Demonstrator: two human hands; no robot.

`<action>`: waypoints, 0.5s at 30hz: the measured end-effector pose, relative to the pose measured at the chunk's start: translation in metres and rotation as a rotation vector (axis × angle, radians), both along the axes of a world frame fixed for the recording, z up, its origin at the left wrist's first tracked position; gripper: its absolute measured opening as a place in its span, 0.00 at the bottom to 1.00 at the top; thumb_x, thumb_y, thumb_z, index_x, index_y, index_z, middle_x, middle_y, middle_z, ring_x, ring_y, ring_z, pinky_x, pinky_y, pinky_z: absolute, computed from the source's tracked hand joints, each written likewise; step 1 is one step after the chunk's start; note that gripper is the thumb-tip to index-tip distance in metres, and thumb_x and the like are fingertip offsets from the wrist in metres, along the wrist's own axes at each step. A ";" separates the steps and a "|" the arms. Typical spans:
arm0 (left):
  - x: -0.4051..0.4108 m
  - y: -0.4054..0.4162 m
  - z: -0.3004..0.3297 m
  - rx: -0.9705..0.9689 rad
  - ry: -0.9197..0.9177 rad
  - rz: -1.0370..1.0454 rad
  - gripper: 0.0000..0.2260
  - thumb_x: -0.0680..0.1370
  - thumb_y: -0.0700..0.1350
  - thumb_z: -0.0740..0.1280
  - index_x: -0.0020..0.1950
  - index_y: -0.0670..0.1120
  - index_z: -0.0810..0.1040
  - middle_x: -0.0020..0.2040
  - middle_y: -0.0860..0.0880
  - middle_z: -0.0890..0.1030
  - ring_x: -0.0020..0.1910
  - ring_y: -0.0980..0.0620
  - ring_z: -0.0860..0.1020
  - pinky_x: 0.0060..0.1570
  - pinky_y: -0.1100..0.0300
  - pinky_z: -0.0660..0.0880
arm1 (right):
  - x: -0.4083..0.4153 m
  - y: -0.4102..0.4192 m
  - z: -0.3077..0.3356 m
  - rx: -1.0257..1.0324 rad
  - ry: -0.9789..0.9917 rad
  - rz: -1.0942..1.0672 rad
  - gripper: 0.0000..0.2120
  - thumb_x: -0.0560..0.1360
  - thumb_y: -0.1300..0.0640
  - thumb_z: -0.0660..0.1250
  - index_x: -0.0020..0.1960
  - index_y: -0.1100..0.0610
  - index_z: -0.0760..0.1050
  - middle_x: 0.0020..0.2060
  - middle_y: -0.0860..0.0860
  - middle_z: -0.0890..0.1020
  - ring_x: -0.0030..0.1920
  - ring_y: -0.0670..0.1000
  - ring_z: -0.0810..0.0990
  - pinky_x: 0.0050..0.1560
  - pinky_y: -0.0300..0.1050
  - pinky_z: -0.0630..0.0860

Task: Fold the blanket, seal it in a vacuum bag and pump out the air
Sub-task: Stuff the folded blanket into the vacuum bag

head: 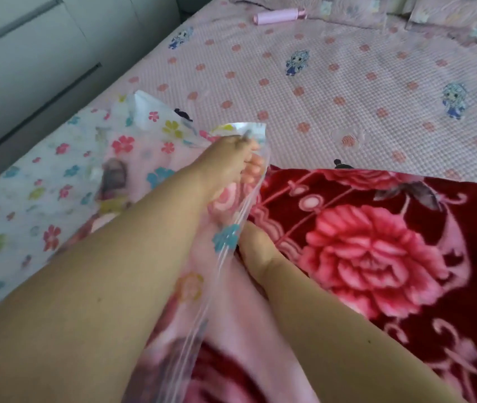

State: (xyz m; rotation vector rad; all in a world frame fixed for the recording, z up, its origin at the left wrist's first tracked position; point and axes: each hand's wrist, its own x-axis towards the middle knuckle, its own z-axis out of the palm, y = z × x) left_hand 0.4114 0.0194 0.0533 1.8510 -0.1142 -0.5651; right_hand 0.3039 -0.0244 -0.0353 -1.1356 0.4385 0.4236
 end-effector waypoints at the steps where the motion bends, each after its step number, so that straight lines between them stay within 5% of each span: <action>1: -0.010 0.019 0.001 -0.011 -0.027 0.055 0.17 0.84 0.53 0.52 0.51 0.47 0.77 0.47 0.45 0.83 0.42 0.52 0.81 0.42 0.58 0.78 | -0.005 -0.001 0.000 0.132 0.023 -0.098 0.19 0.83 0.51 0.51 0.61 0.63 0.73 0.47 0.56 0.85 0.49 0.53 0.83 0.51 0.43 0.78; 3: -0.043 0.057 0.002 0.018 -0.134 0.155 0.19 0.83 0.58 0.51 0.50 0.52 0.79 0.50 0.48 0.83 0.47 0.53 0.82 0.49 0.56 0.78 | -0.027 -0.007 0.003 0.362 0.029 -0.145 0.32 0.81 0.39 0.42 0.62 0.61 0.75 0.55 0.55 0.83 0.57 0.51 0.81 0.60 0.44 0.74; 8: -0.185 0.121 -0.005 0.302 -0.357 0.391 0.21 0.75 0.65 0.53 0.42 0.54 0.79 0.41 0.57 0.81 0.41 0.60 0.79 0.42 0.67 0.72 | -0.072 0.002 0.012 0.328 0.085 -0.183 0.37 0.79 0.34 0.43 0.70 0.62 0.69 0.65 0.58 0.77 0.66 0.54 0.74 0.72 0.51 0.64; 11: -0.251 0.129 -0.019 0.430 -0.420 0.375 0.18 0.76 0.62 0.59 0.44 0.49 0.78 0.38 0.54 0.77 0.42 0.57 0.76 0.44 0.71 0.69 | -0.098 0.008 0.019 0.269 0.085 -0.171 0.35 0.79 0.35 0.45 0.68 0.61 0.70 0.61 0.59 0.78 0.63 0.54 0.76 0.70 0.50 0.67; 15: -0.289 0.130 -0.035 0.604 -0.400 0.358 0.16 0.70 0.56 0.72 0.53 0.49 0.79 0.47 0.54 0.77 0.46 0.53 0.75 0.48 0.58 0.74 | -0.140 0.008 0.028 0.183 0.124 -0.081 0.33 0.80 0.36 0.44 0.64 0.60 0.71 0.58 0.59 0.79 0.59 0.53 0.78 0.59 0.45 0.74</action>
